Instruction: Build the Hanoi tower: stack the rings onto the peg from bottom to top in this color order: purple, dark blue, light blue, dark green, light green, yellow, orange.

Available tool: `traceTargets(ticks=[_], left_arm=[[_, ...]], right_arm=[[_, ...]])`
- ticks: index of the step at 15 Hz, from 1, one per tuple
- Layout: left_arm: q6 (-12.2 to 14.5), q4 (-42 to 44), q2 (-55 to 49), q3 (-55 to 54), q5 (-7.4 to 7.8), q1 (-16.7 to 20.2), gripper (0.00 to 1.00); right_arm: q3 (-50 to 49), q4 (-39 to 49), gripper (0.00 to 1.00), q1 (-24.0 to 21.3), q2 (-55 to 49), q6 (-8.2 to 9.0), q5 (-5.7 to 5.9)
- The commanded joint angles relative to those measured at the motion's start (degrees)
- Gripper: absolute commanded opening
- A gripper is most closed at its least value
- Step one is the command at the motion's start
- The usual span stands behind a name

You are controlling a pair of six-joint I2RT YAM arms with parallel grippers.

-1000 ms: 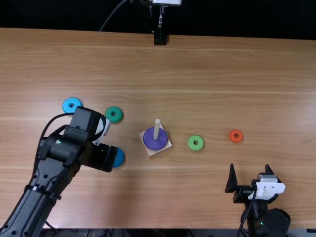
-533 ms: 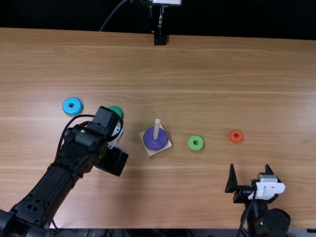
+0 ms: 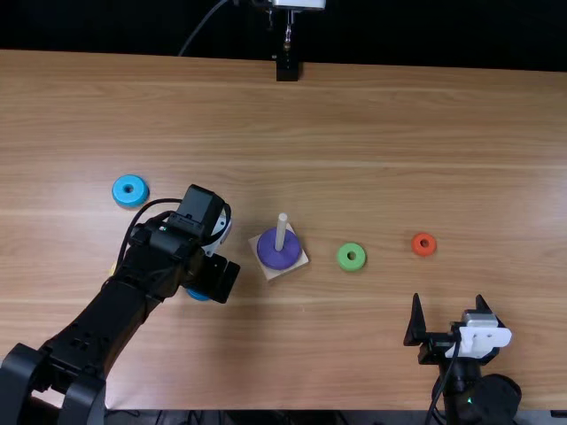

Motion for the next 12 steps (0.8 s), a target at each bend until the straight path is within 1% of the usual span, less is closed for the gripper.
traceTargets(ticks=[1,3,6,7,9,12], left_arm=[[0.32,0.08,1.71,0.04,-0.12,-0.46,1.00],[0.22,1.24,1.97,-1.01,-0.12,-0.46,1.00],[0.11,5.88,3.55,-2.59,-0.02,-0.55,1.00],[0.01,7.14,3.64,-3.21,0.19,-0.64,1.00],[0.11,7.78,3.64,-4.35,1.46,-0.64,1.00],[-0.10,7.78,3.55,-5.41,1.67,-0.64,1.00]], right_arm=[[-3.42,-4.55,1.00,-0.69,-0.73,-0.13,-0.59],[-3.42,-4.55,1.00,-0.69,-0.73,-0.13,-0.59],[-3.42,-4.55,1.00,-0.69,-0.73,-0.13,-0.59],[-3.42,-4.55,1.00,-0.69,-0.73,-0.13,-0.59],[-3.42,-4.55,1.00,-0.69,-0.73,-0.13,-0.59],[-3.42,-4.55,1.00,-0.69,-0.73,-0.13,-0.59]])
